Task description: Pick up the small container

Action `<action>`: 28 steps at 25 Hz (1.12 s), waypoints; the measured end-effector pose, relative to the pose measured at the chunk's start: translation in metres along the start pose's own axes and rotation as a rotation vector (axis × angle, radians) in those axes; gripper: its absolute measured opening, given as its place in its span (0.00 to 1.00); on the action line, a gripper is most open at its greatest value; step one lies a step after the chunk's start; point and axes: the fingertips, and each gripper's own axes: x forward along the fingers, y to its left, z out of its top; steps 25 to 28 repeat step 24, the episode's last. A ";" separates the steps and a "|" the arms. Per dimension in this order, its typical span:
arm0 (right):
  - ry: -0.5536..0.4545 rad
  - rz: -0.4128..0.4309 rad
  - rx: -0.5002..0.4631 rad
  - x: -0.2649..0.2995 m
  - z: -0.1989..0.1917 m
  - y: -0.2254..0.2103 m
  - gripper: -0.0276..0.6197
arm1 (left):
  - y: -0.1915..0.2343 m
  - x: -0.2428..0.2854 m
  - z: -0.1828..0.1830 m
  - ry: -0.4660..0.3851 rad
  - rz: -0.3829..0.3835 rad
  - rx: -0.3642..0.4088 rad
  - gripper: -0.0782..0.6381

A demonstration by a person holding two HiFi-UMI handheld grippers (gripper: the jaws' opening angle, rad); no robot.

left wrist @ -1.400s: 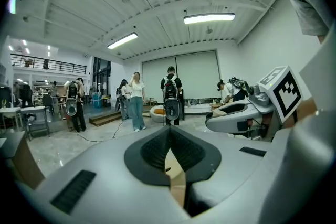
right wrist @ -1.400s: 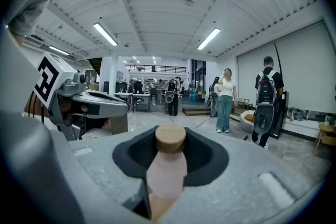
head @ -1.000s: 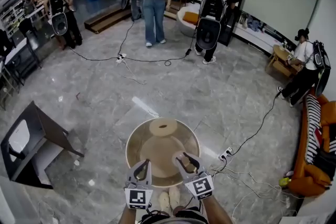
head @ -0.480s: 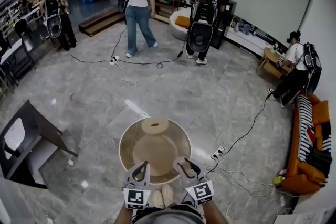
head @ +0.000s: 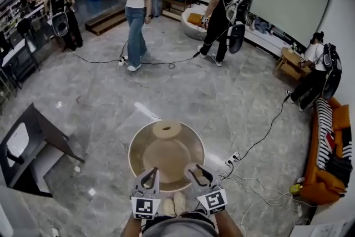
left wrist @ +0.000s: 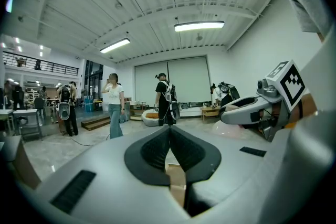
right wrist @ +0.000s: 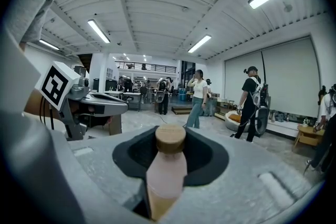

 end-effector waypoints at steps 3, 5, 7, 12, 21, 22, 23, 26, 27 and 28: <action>-0.005 0.006 -0.001 0.002 0.002 -0.002 0.24 | 0.001 0.003 0.000 -0.003 0.005 0.007 0.13; -0.008 0.008 -0.002 0.004 0.002 -0.002 0.24 | 0.001 0.004 -0.001 -0.004 0.007 0.010 0.13; -0.008 0.009 -0.003 0.005 0.002 -0.001 0.24 | 0.002 0.004 -0.002 0.000 0.005 0.006 0.13; -0.021 0.005 -0.009 0.007 0.003 -0.005 0.24 | 0.002 0.008 0.001 -0.001 0.003 0.003 0.13; -0.009 0.005 -0.006 0.009 0.006 -0.010 0.24 | 0.000 0.015 0.001 0.002 -0.005 -0.003 0.13; -0.009 0.005 -0.006 0.009 0.005 -0.010 0.24 | 0.000 0.016 0.001 0.001 -0.005 -0.004 0.13; -0.009 0.005 -0.007 0.009 0.005 -0.011 0.24 | -0.001 0.016 0.001 0.001 -0.006 -0.004 0.13; -0.009 0.005 -0.007 0.009 0.005 -0.012 0.24 | -0.001 0.017 0.001 0.001 -0.006 -0.005 0.13; -0.009 0.005 -0.007 0.009 0.005 -0.012 0.24 | -0.001 0.017 0.001 0.001 -0.006 -0.005 0.13; -0.009 0.005 -0.007 0.009 0.005 -0.012 0.24 | -0.001 0.017 0.001 0.001 -0.006 -0.005 0.13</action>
